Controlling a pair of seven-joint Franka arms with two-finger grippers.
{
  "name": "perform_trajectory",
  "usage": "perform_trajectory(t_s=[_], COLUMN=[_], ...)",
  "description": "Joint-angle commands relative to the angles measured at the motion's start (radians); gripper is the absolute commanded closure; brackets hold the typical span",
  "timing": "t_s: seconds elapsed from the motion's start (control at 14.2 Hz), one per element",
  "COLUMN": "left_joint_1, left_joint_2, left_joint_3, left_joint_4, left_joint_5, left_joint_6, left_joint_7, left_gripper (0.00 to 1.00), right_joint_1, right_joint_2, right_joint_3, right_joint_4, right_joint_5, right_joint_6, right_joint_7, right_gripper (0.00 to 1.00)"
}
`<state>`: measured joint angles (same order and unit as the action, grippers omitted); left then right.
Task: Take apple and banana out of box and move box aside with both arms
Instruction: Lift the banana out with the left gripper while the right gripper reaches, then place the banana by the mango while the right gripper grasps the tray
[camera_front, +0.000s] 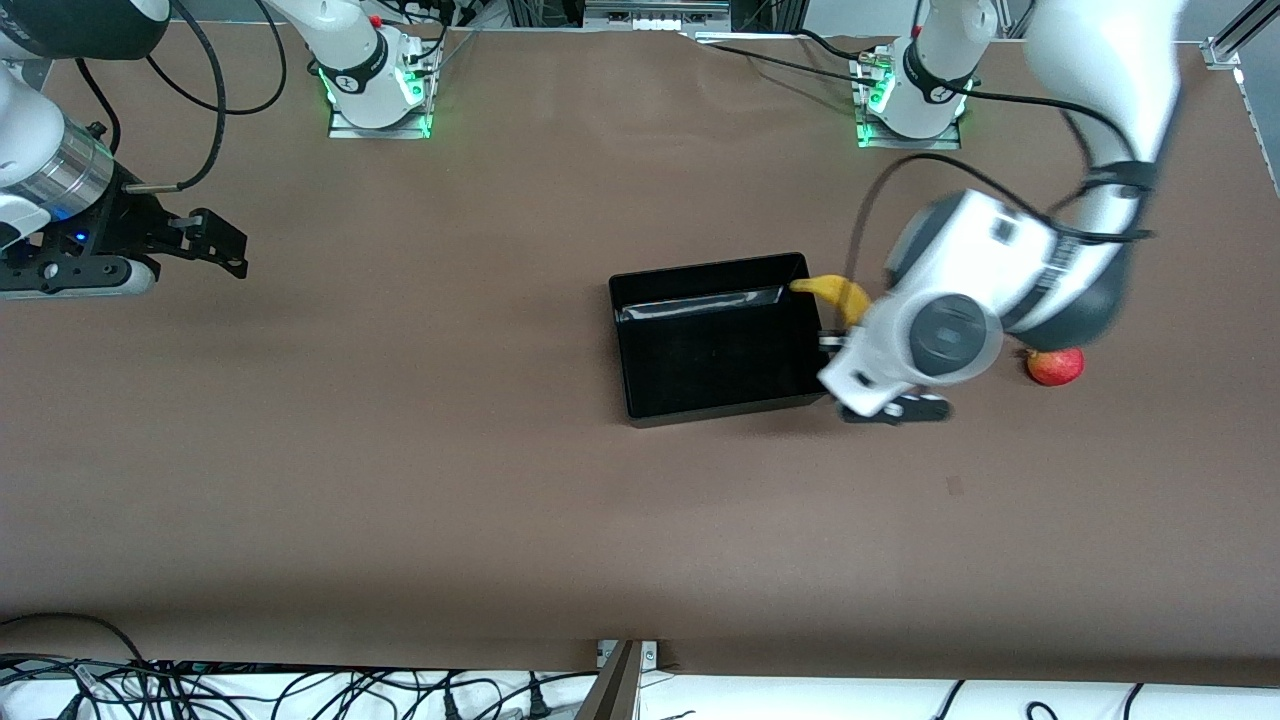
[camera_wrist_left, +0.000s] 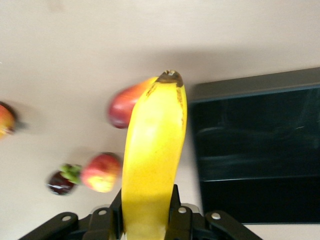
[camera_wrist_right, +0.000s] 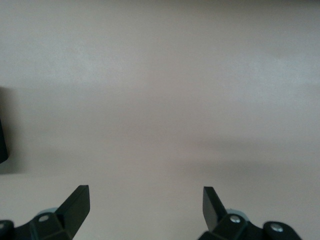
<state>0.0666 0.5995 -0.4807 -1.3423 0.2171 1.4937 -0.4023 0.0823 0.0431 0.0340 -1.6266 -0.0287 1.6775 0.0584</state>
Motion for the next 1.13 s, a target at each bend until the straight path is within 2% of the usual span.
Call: perform_trajectory(t_s=[0.0, 0.21, 0.42, 0.49, 0.56, 0.63, 0.7, 0.77, 0.84, 1.06], left_joint_1=[0.143, 0.24, 0.309, 0.318, 0.343, 0.364, 0.366, 0.366, 0.364, 0.361], left_joint_2=[0.006, 0.068, 0.066, 0.062, 0.065, 0.069, 0.071, 0.071, 0.071, 0.022], left_joint_3=[-0.007, -0.006, -0.001, 0.01, 0.017, 0.017, 0.019, 0.017, 0.017, 0.008], left_joint_4=[-0.023, -0.055, -0.263, -0.335, -0.377, -0.408, -0.422, -0.423, -0.423, -0.408], left_joint_5=[0.049, 0.123, 0.142, 0.183, 0.221, 0.234, 0.234, 0.234, 0.234, 0.232], left_joint_6=[-0.009, 0.083, 0.335, 0.427, 0.504, 0.563, 0.588, 0.588, 0.588, 0.539], left_joint_7=[0.289, 0.552, 0.606, 0.605, 0.603, 0.605, 0.603, 0.596, 0.593, 0.591], left_gripper=[0.89, 0.89, 0.89, 0.89, 0.88, 0.87, 0.76, 0.43, 0.0, 0.0], right_joint_1=[0.01, 0.086, 0.178, 0.23, 0.285, 0.334, 0.384, 0.437, 0.467, 0.54], right_joint_2=[-0.002, 0.07, 0.164, 0.179, 0.211, 0.234, 0.265, 0.296, 0.329, 0.435], right_joint_3=[0.006, 0.004, 0.006, 0.006, 0.004, 0.004, 0.004, 0.004, 0.003, 0.004], right_joint_4=[0.013, 0.013, 0.013, 0.014, 0.014, 0.008, 0.013, 0.014, 0.014, 0.031], right_joint_5=[0.013, 0.013, 0.013, 0.036, 0.1, 0.114, 0.115, 0.121, 0.125, 0.127], right_joint_6=[-0.015, -0.05, -0.09, -0.076, -0.035, 0.032, 0.081, 0.137, 0.199, 0.358], right_joint_7=[-0.009, -0.025, -0.02, 0.001, 0.042, 0.111, 0.153, 0.171, 0.197, 0.265], right_gripper=[0.0, 0.0, 0.0, 0.0, 0.0, 0.0, 0.0, 0.0, 0.0, 0.0])
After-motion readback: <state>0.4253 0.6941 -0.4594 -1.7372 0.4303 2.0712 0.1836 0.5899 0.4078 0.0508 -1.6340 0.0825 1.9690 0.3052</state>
